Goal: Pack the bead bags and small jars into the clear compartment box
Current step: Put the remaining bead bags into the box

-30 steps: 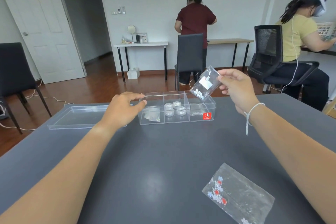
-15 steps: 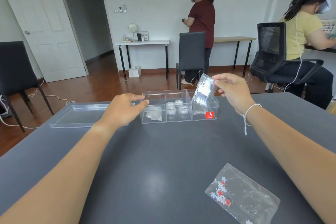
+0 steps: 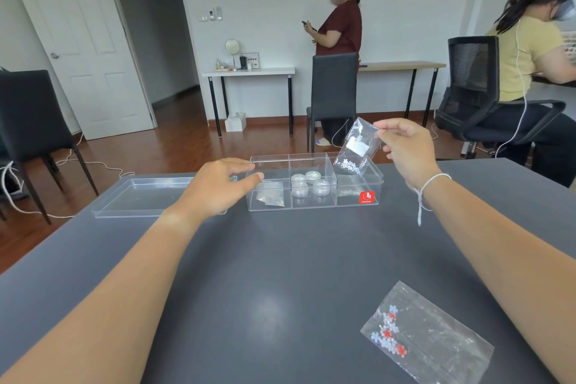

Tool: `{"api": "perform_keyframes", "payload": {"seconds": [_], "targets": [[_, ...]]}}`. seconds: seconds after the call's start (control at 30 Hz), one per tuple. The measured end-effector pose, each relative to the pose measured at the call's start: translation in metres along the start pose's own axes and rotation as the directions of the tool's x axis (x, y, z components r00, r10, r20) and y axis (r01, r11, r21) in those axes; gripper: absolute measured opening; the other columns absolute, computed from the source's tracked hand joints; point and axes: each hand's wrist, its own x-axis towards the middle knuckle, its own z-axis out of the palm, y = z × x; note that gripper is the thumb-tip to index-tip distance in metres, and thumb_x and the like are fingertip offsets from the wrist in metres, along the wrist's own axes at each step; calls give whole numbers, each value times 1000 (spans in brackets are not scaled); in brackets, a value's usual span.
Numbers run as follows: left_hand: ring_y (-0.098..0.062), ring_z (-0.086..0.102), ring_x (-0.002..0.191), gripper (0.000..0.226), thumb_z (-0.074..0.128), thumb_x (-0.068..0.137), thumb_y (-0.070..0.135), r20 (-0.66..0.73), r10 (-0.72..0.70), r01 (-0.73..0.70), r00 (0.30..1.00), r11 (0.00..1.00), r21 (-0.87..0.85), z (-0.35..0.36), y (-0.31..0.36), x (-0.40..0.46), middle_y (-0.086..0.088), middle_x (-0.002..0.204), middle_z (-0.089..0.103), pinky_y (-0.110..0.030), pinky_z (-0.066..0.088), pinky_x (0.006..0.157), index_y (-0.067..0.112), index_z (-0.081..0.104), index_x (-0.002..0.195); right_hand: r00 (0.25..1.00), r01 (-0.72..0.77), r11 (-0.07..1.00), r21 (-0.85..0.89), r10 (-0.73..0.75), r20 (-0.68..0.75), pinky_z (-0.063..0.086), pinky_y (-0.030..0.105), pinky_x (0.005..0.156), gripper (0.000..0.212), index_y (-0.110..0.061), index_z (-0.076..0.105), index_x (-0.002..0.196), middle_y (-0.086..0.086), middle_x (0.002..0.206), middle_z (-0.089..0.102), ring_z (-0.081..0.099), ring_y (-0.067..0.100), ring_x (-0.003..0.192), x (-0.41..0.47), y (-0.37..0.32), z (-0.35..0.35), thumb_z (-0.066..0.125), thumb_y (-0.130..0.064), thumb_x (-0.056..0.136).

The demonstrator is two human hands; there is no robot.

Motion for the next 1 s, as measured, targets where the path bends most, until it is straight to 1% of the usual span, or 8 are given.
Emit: {"api": "perform_keyframes", "payload": {"seconds": [0.07, 0.23, 0.37, 0.5, 0.57, 0.7, 0.9, 1.0], "targets": [[-2, 45, 105, 37, 60, 78, 46, 5, -12, 12, 1000, 1000, -12, 0, 0, 0, 13, 128, 55, -1, 34, 50, 28, 65, 110, 1000, -1, 1000, -6, 1, 7, 41, 15, 60, 17, -18, 65, 89, -11, 74, 59, 48, 3, 62, 0, 3, 1, 52, -8, 86], [-2, 46, 104, 36, 60, 78, 45, 7, -16, 16, 1000, 1000, -20, 0, 0, 1, 13, 128, 56, -1, 35, 49, 28, 65, 109, 994, 21, 992, -122, -8, 105, 40, 14, 62, 19, -19, 68, 90, -12, 79, 61, 49, 1, 67, -1, 7, 4, 53, -10, 86], [-2, 47, 103, 36, 60, 78, 45, 5, -15, 15, 1000, 1000, -8, 1, -1, 1, 13, 128, 56, -3, 30, 58, 27, 65, 109, 978, 83, 974, -211, -38, 205, 39, 0, 53, 19, -20, 70, 87, -8, 88, 63, 53, 0, 71, -3, 10, 9, 54, -10, 86], [-3, 48, 103, 36, 60, 78, 45, 11, -18, 18, 1000, 1000, -11, 2, -1, 1, 13, 128, 56, -5, 31, 57, 27, 65, 109, 969, 122, 941, -316, -45, 241, 35, -1, 59, 21, -17, 71, 97, -8, 99, 60, 51, 0, 78, -3, 12, 12, 53, -13, 88], [-3, 48, 102, 36, 61, 79, 44, 11, -16, 16, 1000, 1000, -8, 1, -2, 1, 12, 128, 56, -3, 29, 62, 26, 65, 110, 969, 120, 942, -315, -42, 245, 34, 0, 64, 21, -16, 71, 99, -4, 108, 64, 50, 3, 87, -2, 12, 12, 53, -13, 88], [-1, 45, 104, 37, 60, 79, 43, 25, -14, 14, 1000, 1000, -5, 1, -2, 1, 11, 129, 56, -8, 29, 76, 25, 64, 111, 966, 116, 945, -305, -37, 255, 35, -2, 59, 22, -17, 70, 102, 0, 120, 64, 51, 6, 91, -5, 12, 10, 54, -15, 88], [-3, 47, 103, 37, 61, 80, 42, 37, -6, 6, 999, 1000, -3, 2, -1, -1, 9, 129, 56, -17, 28, 85, 23, 64, 111, 954, 220, 908, -357, -123, 274, 34, 10, 75, 21, -19, 69, 100, -4, 111, 64, 50, 6, 89, -17, -1, -1, 54, -14, 88], [-3, 47, 102, 37, 60, 80, 42, 39, 2, -2, 999, 1000, 0, 1, -1, -1, 8, 129, 56, -18, 28, 86, 23, 64, 111, 934, 291, 877, -382, -174, 312, 36, 13, 71, 19, -23, 70, 96, -9, 101, 60, 48, 5, 79, -28, -16, -10, 56, -15, 86]]}}
